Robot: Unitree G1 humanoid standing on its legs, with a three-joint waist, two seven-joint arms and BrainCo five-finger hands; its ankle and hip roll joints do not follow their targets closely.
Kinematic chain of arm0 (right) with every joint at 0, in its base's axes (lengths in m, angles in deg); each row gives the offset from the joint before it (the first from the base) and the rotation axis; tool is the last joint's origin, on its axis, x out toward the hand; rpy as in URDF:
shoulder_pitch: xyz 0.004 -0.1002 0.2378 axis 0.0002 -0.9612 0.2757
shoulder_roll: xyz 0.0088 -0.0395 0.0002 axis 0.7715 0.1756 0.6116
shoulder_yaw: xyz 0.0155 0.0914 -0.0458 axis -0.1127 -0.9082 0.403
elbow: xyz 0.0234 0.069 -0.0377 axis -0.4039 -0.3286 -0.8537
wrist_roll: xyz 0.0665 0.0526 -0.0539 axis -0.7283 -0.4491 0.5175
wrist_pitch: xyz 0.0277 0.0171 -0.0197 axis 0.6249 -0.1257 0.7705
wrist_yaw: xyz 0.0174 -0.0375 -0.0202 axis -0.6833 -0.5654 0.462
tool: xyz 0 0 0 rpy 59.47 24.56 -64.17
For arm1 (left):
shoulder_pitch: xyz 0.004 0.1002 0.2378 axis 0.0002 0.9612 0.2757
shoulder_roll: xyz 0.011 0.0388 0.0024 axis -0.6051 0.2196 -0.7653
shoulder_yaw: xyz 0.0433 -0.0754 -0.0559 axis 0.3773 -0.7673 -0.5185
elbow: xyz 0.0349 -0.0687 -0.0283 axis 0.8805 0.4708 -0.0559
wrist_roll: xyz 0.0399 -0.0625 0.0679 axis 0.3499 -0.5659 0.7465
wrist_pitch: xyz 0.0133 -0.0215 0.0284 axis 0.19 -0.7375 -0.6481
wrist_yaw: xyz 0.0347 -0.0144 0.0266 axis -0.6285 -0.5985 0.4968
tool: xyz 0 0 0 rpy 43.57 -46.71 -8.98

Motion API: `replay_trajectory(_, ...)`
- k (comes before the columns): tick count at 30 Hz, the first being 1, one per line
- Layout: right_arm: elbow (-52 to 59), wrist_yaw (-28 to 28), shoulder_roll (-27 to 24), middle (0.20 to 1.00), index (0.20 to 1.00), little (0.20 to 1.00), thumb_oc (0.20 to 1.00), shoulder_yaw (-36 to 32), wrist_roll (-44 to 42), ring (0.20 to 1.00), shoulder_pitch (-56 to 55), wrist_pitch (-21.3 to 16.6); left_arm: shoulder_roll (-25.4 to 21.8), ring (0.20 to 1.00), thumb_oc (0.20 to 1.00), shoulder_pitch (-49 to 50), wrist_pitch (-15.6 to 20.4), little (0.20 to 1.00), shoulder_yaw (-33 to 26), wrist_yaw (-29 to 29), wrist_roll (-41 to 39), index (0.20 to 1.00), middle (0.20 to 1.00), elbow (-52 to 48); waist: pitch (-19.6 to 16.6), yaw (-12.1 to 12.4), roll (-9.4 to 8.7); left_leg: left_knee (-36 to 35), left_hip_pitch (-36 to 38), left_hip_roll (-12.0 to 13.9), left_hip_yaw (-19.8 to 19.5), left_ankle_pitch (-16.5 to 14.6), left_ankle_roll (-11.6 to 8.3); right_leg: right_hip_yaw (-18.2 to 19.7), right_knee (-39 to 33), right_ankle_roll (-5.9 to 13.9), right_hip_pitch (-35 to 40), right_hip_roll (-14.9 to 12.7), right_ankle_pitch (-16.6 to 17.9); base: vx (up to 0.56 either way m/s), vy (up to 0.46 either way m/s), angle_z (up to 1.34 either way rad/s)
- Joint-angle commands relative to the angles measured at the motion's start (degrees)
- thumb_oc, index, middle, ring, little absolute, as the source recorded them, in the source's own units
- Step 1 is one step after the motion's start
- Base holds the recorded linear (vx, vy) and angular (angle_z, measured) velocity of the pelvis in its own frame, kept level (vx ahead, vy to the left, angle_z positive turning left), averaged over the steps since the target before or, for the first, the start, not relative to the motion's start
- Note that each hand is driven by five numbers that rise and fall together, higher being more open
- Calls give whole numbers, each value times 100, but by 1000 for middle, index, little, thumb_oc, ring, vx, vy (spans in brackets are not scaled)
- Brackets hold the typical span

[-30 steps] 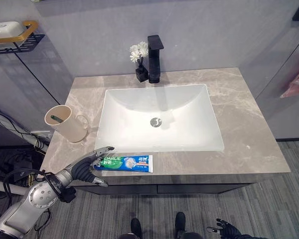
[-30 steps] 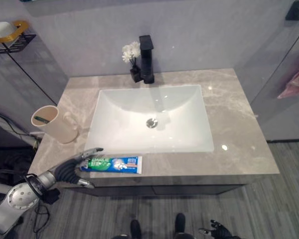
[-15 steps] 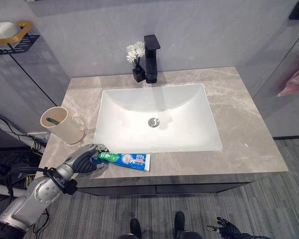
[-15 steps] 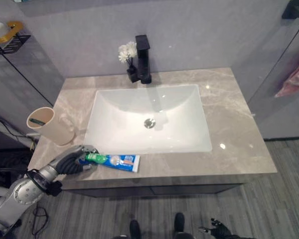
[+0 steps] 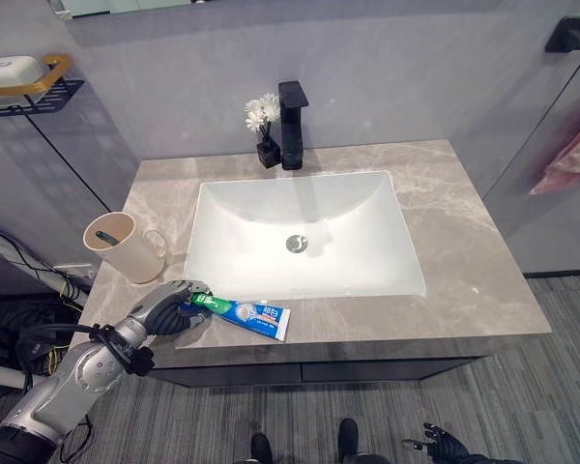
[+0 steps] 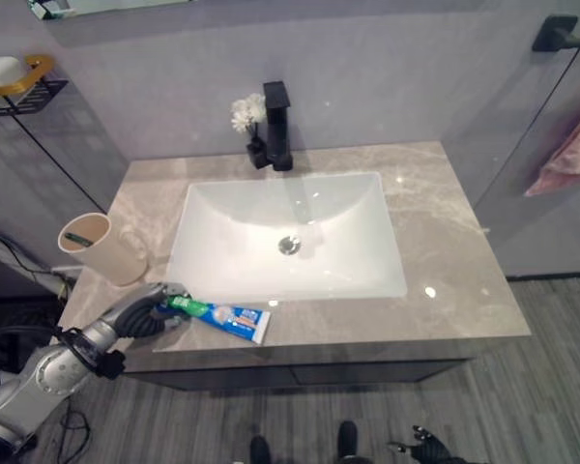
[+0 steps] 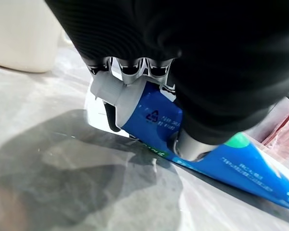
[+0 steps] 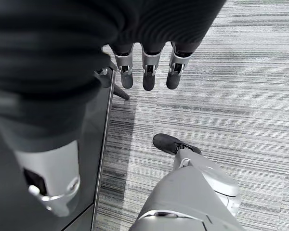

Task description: Put brush and paste in cup on sink, flatten towel.

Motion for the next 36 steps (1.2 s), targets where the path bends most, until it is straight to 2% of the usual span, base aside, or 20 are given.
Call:
replay_trajectory(1,-181,-143,175,1000,1000,1000,1000,113,-158,1000,259,-128,-30,200,200,82,207,200,451,176,464,200,200,73,12,70,-312,31,38,312,-200,140,-373,239,-2,543,35,-511,373,17,7,3)
replay_trajectory(8,-367,-291,273,1000,1000,1000,1000,153,-198,1000,441,-133,373,200,200,-366,180,200,544,921,838,200,200,520,-170,36,-390,31,161,332,-194,107,-371,268,-2,530,162,-492,344,1,1,0)
replay_trajectory(17,-593,-477,397,1000,1000,1000,1000,198,-265,1000,557,-113,769,200,200,-812,68,200,926,1484,1261,200,200,958,-364,-33,-486,31,330,354,-114,49,-359,345,-2,509,275,-453,332,0,1,0)
replay_trajectory(27,-699,-665,483,1000,1000,1000,1000,203,-361,1000,569,-121,1010,200,200,-1082,-10,200,1164,2070,1674,200,200,1243,-483,-68,-572,31,456,382,-73,-8,-351,415,-2,480,376,-417,287,6,3,-4)
replay_trajectory(36,-905,-873,469,1000,1000,1000,1000,-43,-594,1000,597,-131,1087,200,200,-1410,-189,200,1108,2619,1952,200,200,1232,-558,-127,-604,31,525,397,-32,-34,-348,472,-2,470,413,-401,275,0,1,-4)
